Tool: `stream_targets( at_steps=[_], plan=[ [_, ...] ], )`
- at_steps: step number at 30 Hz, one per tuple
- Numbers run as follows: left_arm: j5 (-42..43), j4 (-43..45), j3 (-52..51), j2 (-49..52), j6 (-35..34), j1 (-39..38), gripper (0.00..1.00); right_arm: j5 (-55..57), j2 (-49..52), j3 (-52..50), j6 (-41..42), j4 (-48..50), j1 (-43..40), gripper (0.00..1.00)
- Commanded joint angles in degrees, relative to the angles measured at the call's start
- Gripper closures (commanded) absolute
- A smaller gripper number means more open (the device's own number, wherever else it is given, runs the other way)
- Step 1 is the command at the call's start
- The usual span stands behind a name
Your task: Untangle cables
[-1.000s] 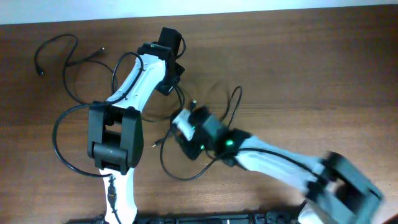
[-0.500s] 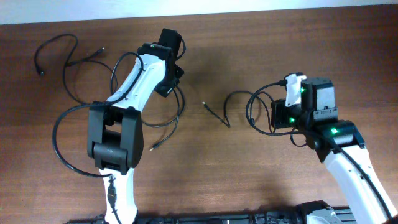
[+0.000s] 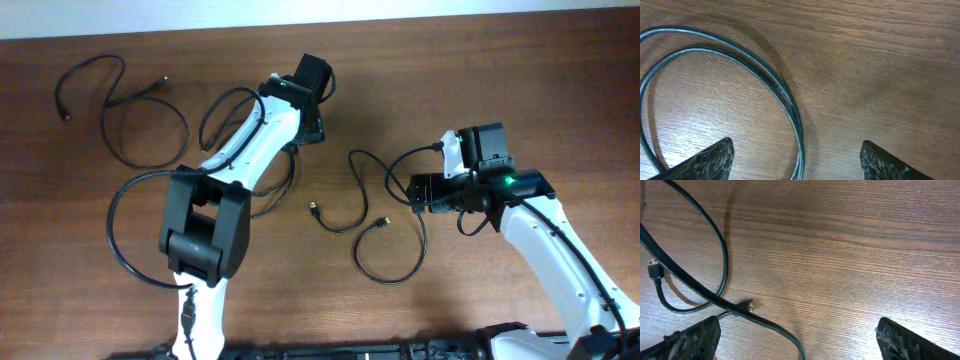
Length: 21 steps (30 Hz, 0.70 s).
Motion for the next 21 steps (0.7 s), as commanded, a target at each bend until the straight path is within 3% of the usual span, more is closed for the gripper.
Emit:
stream_targets(
  at_steps=[1, 3, 5, 7, 8, 9, 10, 13, 15, 19, 21],
  plan=[
    [-1.7, 0.2, -0.2, 3.2, -3.9, 0.1, 0.28, -0.3, -0.1, 0.0, -0.2, -0.1, 0.3, 0.03],
    [1.9, 0.2, -0.2, 5.1, -3.9, 0.1, 0.32, -0.3, -0.1, 0.0, -0.2, -0.2, 0.3, 0.02],
    [6.6, 0.1, -0.2, 6.9, -8.8, 0.1, 0.35, -0.3, -0.1, 0.0, -0.2, -0.2, 0.3, 0.02],
    [7.6, 0.1, -0.2, 8.3, -16.8, 0.1, 0.53, -0.3, -0.1, 0.0, -0.2, -0.7, 0.3, 0.02],
    [7.6, 0.1, -0.2, 8.7, -18.8, 0.1, 0.56, -0.3, -0.1, 0.0, -0.2, -1.2, 0.3, 0.03],
    [7.6, 0.1, -0.2, 9.0, -19.1, 0.1, 0.6, -0.3, -0.1, 0.0, -0.2, -2.0, 0.3, 0.02],
    [7.6, 0.1, -0.2, 9.3, -19.1, 0.1, 0.76, -0.3, -0.1, 0.0, -0.2, -2.6, 0.3, 0.02],
    [9.4, -0.2, -0.6, 9.9, -19.0, 0.1, 0.98, -0.3, -0.1, 0.0, -0.2, -2.7, 0.3, 0.02],
    [9.3, -0.4, -2.0, 9.9, -16.7, 0.1, 1.0, -0.3, -0.1, 0.0, -0.2, -2.8, 0.3, 0.02],
    [9.1, -3.3, -2.1, 8.1, -1.2, 0.1, 1.0, -0.3, -0.1, 0.0, -0.2, -2.8, 0.3, 0.01],
    [9.1, -5.3, -2.1, 4.7, 1.2, 0.1, 1.0, -0.3, -0.1, 0.0, -0.2, -2.8, 0.3, 0.01]
  ],
)
